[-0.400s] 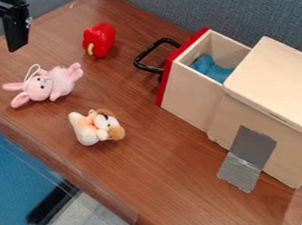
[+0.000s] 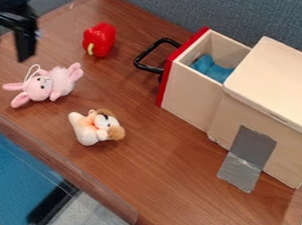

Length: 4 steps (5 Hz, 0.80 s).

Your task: CLOSE A LITTLE BOX

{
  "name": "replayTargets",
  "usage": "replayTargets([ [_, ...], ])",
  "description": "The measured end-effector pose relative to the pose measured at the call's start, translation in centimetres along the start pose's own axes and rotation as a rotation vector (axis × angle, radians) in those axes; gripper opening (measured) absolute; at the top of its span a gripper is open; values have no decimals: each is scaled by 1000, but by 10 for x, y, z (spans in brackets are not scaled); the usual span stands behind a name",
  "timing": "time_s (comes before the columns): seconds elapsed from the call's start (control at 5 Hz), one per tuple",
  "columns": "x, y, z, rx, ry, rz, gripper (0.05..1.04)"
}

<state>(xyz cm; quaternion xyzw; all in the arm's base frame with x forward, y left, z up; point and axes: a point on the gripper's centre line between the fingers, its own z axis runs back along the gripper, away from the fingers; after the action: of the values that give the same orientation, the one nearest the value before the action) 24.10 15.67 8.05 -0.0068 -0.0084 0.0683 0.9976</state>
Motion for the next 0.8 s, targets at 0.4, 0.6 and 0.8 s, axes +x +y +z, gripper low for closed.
replayTargets([
  [0.4, 58, -65, 6, -21, -41, -44, 999],
  [0.6, 90, -87, 6, -3, -112, -10, 999],
  [0.8, 118, -104, -1, -6, -161, 11, 999],
])
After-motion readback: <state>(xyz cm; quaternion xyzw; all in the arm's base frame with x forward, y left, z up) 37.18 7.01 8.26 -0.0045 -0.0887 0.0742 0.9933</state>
